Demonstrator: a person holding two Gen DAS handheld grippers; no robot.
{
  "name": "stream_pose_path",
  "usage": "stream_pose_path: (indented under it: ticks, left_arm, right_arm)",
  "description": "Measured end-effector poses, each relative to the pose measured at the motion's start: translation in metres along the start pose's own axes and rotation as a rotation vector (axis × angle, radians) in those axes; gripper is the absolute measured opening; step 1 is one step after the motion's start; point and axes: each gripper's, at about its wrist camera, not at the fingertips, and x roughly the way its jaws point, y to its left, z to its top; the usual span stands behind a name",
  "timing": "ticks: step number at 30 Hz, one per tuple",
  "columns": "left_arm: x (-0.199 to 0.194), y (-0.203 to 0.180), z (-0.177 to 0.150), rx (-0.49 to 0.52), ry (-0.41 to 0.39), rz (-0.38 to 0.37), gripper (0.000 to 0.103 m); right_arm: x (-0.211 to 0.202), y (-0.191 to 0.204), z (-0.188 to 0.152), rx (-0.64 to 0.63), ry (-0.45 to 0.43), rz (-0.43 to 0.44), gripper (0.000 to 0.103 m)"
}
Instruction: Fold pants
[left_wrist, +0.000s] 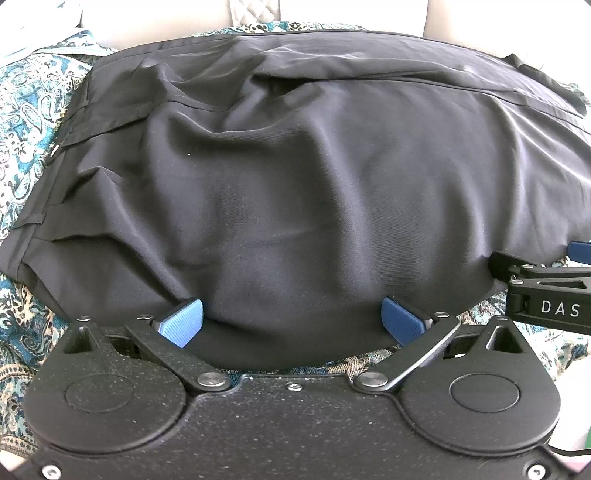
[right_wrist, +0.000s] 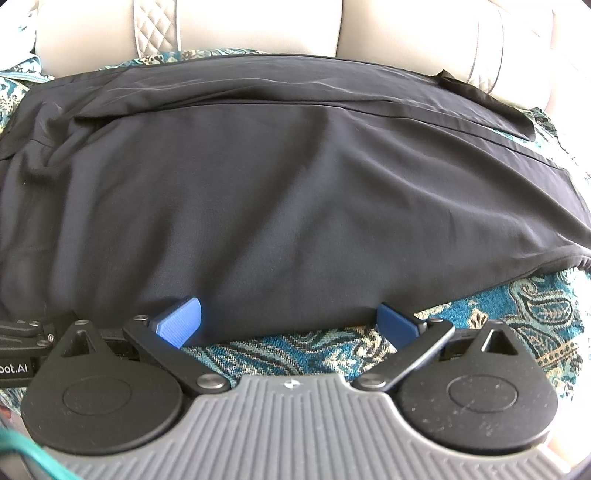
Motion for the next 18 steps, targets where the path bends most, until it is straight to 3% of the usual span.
stream_pose_path:
  ticks: [18]
  left_arm:
    - [-0.0002, 0.0000, -0.0003, 0.001, -0.003, 0.002, 0.103]
  right_arm:
    - [0.0001, 0.0029, 0.0001, -0.025, -0.009, 0.003, 0.103]
